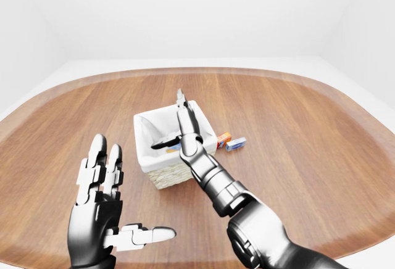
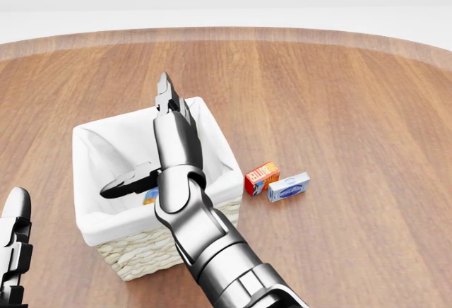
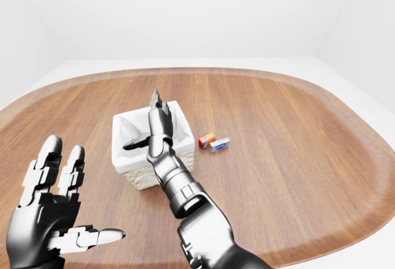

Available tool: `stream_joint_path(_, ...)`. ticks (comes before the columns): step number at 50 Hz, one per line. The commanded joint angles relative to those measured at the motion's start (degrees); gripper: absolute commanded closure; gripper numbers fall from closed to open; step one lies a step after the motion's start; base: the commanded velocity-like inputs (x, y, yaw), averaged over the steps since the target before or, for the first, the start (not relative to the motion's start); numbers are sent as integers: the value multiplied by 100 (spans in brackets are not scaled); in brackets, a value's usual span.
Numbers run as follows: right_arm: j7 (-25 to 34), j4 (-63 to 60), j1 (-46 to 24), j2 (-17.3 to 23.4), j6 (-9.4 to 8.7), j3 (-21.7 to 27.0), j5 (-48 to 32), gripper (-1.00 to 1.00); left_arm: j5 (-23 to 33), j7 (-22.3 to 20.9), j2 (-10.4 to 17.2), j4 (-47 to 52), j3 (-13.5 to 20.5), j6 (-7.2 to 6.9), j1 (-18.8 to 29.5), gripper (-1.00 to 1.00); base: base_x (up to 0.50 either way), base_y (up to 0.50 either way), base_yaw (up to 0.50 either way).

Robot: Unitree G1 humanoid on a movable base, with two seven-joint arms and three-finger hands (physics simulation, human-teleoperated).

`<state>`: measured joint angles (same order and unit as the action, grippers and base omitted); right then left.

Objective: Pick up the alphabet soup and put it in the basket.

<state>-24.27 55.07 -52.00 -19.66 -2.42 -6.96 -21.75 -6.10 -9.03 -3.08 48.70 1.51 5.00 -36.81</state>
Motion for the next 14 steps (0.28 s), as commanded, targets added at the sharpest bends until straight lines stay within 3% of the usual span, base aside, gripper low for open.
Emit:
stream_joint_path(1,9,-39,33,-11,-2,-5,-45,-100,7,8,0,-8,-10,0,5,-100,0,0,0)
stream_joint_path(14,-4,-3,20,-18,12,-5,-46,-100,-6,19,21,-12,-17,0,2,-100,0,0,0)
